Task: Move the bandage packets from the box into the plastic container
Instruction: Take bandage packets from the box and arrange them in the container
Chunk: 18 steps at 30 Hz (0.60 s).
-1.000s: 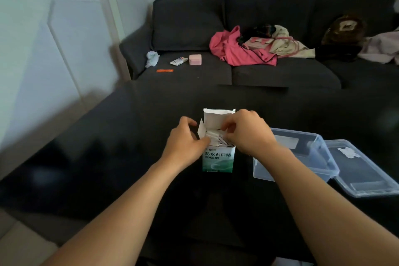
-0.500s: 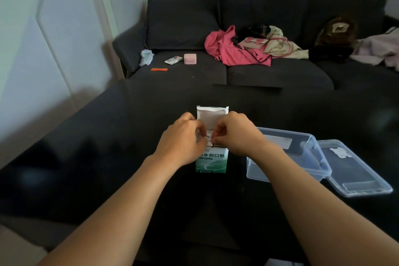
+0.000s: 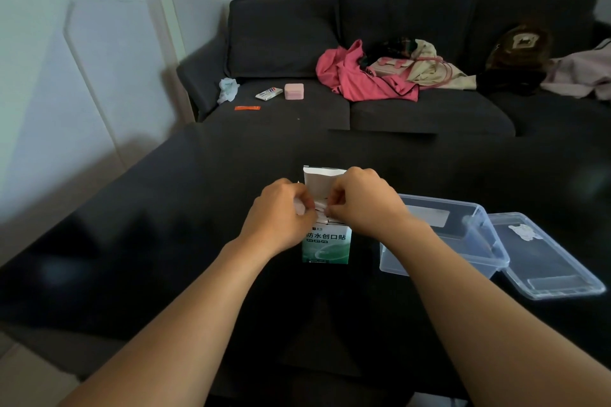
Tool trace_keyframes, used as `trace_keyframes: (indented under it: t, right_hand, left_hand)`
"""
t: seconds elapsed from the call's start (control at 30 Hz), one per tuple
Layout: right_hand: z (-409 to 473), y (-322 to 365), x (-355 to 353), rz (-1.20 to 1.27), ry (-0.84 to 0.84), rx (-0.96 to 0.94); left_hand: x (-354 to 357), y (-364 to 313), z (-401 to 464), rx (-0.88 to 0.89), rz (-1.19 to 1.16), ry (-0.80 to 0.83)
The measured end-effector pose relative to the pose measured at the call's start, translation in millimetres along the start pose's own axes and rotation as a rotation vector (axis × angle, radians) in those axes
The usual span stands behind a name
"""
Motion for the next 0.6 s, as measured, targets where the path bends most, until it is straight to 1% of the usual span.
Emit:
trace_keyframes:
  t: [0.1, 0.2, 0.4, 0.6]
  right_hand:
    - [1.1, 2.8, 1.7, -0.054, 0.014, 0.016]
    - [3.1, -1.4, -2.0, -0.046, 0.055, 0.024]
    - [3.5, -5.4, -1.6, -0.026, 0.053, 0.014]
    - [2.0, -2.2, -1.3, 0.034, 0.079, -0.001]
  left_hand:
    - [0.4, -4.2, 1.1, 0.003, 0.032, -0.025]
    - [0.9, -3.3, 2.7, -0.030, 0.016, -0.022]
    - [1.6, -0.7, 3.5, -0.141, -0.208, 0.015]
    - [4.5, -2.0, 3.2, -0.229, -0.339, -0.032]
Point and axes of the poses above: each hand's wrist, its own z-axis towards the middle knuckle, its own x-axis out of the palm, y = z × x, the point moved 1 cm from there along z, towards the middle knuckle, and after that the axes turned 11 degrees about x, right-handed, at the moved point
